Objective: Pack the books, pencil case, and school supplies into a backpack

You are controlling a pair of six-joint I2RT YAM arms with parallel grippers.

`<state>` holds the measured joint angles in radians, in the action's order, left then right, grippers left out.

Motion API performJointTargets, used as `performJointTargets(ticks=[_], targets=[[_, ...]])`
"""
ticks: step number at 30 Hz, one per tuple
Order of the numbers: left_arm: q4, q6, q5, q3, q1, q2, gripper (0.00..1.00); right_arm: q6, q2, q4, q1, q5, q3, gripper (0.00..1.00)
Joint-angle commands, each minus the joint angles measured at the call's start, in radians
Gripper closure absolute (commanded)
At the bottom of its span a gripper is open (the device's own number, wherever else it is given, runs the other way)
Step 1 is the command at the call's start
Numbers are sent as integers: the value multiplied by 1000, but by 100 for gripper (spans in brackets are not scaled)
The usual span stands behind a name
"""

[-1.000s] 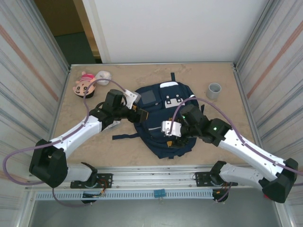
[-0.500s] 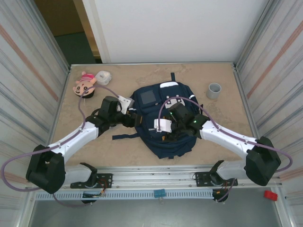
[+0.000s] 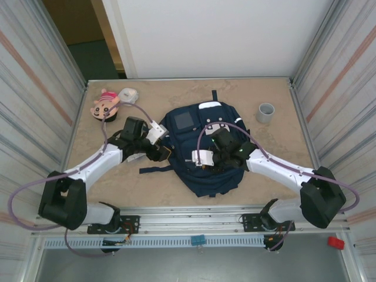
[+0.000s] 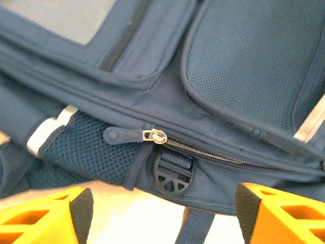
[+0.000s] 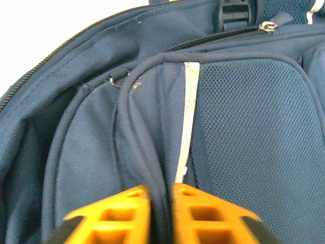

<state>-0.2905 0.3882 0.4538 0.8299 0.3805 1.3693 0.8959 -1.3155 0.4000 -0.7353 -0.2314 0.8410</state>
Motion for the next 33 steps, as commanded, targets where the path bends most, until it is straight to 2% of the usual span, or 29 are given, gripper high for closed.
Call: performJointTargets(ticks=[1, 5, 13, 16, 20, 25, 33], targets=[[-129, 292, 74, 84, -8, 79, 22, 19, 70, 26, 29, -16, 71, 94], [-217, 409, 122, 199, -34, 200, 21, 35, 116, 24, 43, -33, 90, 100], [-303, 587, 166, 367, -54, 360, 21, 31, 130, 18, 69, -56, 116, 100], [-349, 628, 181, 419, -52, 415, 22, 22, 137, 7, 81, -65, 122, 100], [-396, 642, 147, 467, -52, 483, 23, 2, 139, -11, 106, -95, 126, 100], [-381, 631, 120, 469, -52, 520, 30, -10, 134, -24, 117, -100, 128, 100], [-362, 603, 175, 433, 0, 486, 49, -47, 108, -56, 131, -103, 127, 100]])
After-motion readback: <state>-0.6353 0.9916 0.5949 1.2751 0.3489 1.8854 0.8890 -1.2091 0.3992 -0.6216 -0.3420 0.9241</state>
